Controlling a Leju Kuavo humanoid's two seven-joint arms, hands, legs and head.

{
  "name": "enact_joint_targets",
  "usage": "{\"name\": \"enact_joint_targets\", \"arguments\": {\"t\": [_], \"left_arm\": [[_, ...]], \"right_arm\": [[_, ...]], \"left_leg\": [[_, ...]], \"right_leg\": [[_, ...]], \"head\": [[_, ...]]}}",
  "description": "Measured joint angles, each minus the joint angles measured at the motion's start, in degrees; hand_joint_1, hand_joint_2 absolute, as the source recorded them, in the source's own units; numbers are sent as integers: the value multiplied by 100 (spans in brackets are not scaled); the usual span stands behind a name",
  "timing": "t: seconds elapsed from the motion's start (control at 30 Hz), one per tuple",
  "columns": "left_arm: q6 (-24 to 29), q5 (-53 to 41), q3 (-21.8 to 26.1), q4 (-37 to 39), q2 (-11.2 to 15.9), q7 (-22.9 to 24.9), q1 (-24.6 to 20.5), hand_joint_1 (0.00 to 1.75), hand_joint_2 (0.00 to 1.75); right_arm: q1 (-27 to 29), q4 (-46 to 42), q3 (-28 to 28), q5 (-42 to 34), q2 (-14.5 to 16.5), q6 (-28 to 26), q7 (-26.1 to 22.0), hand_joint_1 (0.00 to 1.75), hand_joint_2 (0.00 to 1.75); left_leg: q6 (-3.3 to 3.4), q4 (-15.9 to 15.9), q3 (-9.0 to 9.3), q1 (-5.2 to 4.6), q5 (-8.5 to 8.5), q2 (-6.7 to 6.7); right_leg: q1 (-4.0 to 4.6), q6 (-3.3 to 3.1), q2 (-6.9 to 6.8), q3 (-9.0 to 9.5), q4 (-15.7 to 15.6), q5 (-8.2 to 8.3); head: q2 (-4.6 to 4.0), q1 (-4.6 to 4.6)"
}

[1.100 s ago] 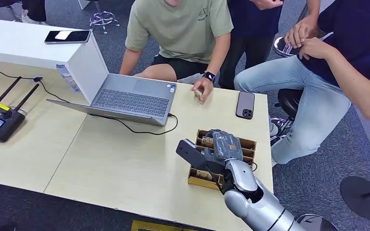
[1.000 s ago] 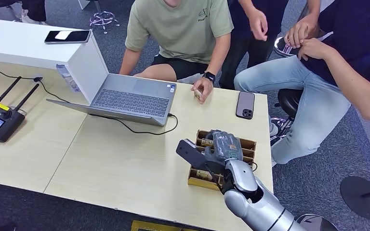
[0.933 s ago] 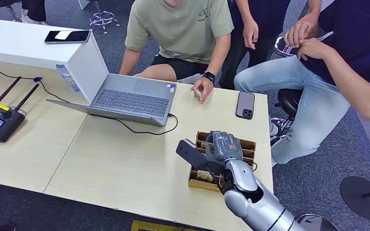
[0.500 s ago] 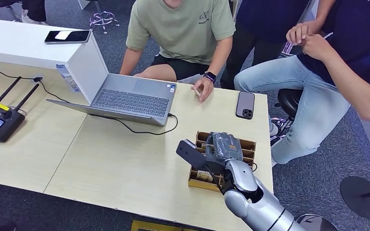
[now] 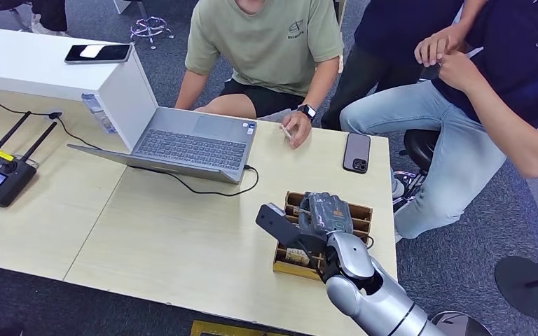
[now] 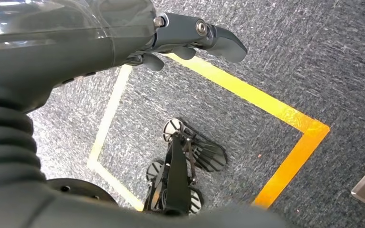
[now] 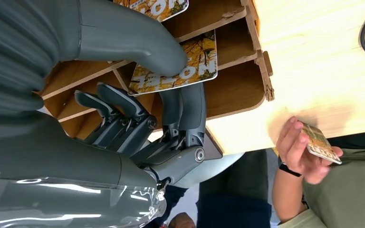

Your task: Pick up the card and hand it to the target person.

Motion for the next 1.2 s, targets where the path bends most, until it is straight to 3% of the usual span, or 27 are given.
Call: {"name": "enact_joint_targets", "arguments": {"t": [0.33,0.6,0.97,1.2], "left_arm": [[6,32,0,1,-2,-65,0,0,175],[176,-50,-2,1,8,146,-1,0,175],[118,-195,-4,0,36,173,-4,0,175],[7,-357,-53,-1,-17,97,-103,0,175]], "right_arm": [[1,0,0,2,0,-140,-84,175,175],[-144,-180,-2,79,40,-873,-589,175,175],[-900,10,9,33,360,-1021,-911,175,175],[-1520,641,85,546,568,-1371,-1043,175,175]], "left_leg": [[0,0,0,0,0,0],[0,0,-1,0,0,0],[-3,0,-3,0,4,0],[-3,0,-3,0,4,-2]], "right_leg": [[0,0,0,0,0,0],[0,0,2,0,1,0],[0,0,1,0,2,3],[0,1,-2,0,2,3]], "head": [[0,0],[0,0],[0,0],[0,0]]}}
